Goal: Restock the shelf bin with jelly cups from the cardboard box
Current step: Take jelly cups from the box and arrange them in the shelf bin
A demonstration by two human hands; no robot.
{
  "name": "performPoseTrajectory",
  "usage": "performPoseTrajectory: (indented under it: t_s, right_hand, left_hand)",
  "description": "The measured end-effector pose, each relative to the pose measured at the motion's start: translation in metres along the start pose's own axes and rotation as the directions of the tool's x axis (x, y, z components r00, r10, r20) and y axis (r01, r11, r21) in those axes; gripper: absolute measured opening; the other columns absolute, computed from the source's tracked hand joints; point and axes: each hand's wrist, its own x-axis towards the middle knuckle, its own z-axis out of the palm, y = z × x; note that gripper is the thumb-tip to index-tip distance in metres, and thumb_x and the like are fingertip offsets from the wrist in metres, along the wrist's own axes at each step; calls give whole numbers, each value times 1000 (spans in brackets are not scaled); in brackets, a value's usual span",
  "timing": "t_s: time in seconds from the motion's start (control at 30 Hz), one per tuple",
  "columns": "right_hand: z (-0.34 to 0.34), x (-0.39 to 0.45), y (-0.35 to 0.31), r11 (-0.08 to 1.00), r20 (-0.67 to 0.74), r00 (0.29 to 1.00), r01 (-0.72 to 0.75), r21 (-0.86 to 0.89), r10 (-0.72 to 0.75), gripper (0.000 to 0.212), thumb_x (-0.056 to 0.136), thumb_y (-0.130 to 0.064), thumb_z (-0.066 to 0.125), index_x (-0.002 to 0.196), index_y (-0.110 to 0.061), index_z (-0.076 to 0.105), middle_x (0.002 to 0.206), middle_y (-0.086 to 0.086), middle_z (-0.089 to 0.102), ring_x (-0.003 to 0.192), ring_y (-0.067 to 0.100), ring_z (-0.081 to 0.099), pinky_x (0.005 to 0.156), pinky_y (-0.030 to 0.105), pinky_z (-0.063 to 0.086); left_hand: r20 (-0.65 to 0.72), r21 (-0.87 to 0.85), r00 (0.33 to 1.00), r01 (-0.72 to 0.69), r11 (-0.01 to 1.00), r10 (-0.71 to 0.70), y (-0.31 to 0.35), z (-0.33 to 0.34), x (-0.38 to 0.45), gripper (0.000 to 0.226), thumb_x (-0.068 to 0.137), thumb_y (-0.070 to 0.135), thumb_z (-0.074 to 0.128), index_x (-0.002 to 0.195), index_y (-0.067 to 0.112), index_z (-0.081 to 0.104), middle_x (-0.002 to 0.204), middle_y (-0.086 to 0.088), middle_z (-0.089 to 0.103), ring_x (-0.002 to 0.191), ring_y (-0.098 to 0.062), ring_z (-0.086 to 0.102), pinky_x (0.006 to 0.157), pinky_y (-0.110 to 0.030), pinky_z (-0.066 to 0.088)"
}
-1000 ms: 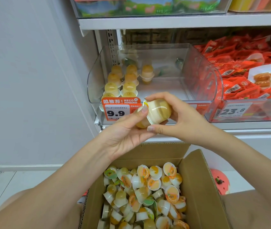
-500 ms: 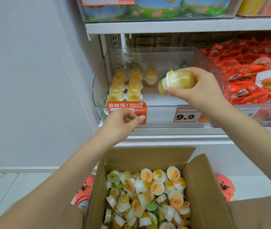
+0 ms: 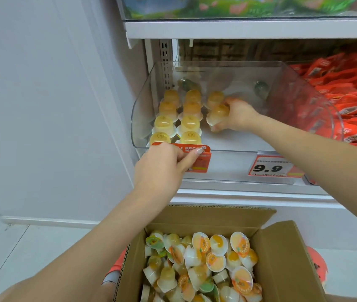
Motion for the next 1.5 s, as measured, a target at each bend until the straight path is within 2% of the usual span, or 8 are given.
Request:
performPoseTrajectory:
  t_s: [0.13, 0.33, 0.47, 0.6, 0.9, 1.17, 1.37, 1.5]
  right_hand:
    - [3, 2, 4, 999, -15, 999, 32, -12, -32, 66, 68, -28, 84, 124, -10, 54, 120, 10, 61, 108, 28, 57, 81, 29, 41]
    - [6, 4, 9, 997, -66, 998, 11, 82, -6, 78, 63, -28, 87, 129, -15, 47, 124, 8, 59, 108, 27, 58, 84, 29, 44]
    - [7, 4, 11, 993, -94, 996, 7, 120, 5, 78, 60, -27, 89, 124, -12, 47, 117, 8, 60, 98, 25, 60, 80, 30, 48]
    - [8, 7, 13, 995, -93, 995, -17, 97, 26, 71, 63, -29, 87, 121, -9, 50, 109, 5, 59, 89, 18, 53, 74, 26, 41]
    - [10, 10, 17, 987, -92, 996, 0, 160, 15, 62, 66, -29, 85, 117, -11, 53, 109, 4, 63, 90, 18, 56, 76, 26, 43]
    - [1, 1, 17, 970, -28, 999, -23, 240, 31, 70, 70, -23, 84, 128, -9, 47, 120, 5, 58, 101, 16, 54, 81, 24, 41]
    - [-23, -45, 12, 938, -235, 971, 120, 326, -43, 53, 80, -16, 74, 129, -14, 55, 127, 3, 59, 114, 15, 58, 101, 31, 47]
    - [-29, -124, 5, 917, -418, 869, 360, 170, -264, 32, 88, -9, 61, 120, -14, 62, 118, -5, 64, 106, 3, 58, 94, 13, 44]
  left_hand:
    - [-1, -20, 1000, -19, 1000, 19, -1, 1, 1, 61, 86, 64, 41, 61, 16, 68, 54, -3, 58, 57, -22, 57, 55, -32, 46]
    - [10, -13, 999, -42, 999, 42, 1, -1, -3, 58, 88, 60, 41, 64, 15, 68, 50, 1, 49, 53, -19, 51, 51, -27, 33]
    - [12, -33, 999, -32, 999, 32, 0, 1, -2, 56, 88, 61, 42, 70, 17, 72, 52, 2, 52, 56, -18, 54, 54, -27, 38]
    - [13, -64, 999, -34, 997, 35, 0, 2, 0, 56, 88, 60, 41, 74, 17, 74, 58, -2, 60, 60, -18, 58, 60, -30, 46]
    - [10, -49, 998, -57, 997, 57, -3, 3, -1, 56, 90, 56, 43, 65, 13, 69, 49, 1, 48, 53, -19, 50, 54, -27, 35]
    - [17, -64, 994, -102, 993, 104, -6, 2, -2, 47, 93, 50, 47, 79, 14, 74, 63, -3, 64, 63, -21, 59, 57, -29, 44]
    - [73, -88, 986, -142, 986, 149, -17, 4, -17, 31, 91, 42, 56, 80, 17, 69, 72, 5, 65, 72, -14, 62, 68, -36, 54]
    - [150, -44, 979, -132, 990, 138, -27, 18, -35, 28, 91, 41, 57, 86, 15, 67, 77, 7, 64, 77, -13, 62, 72, -38, 55]
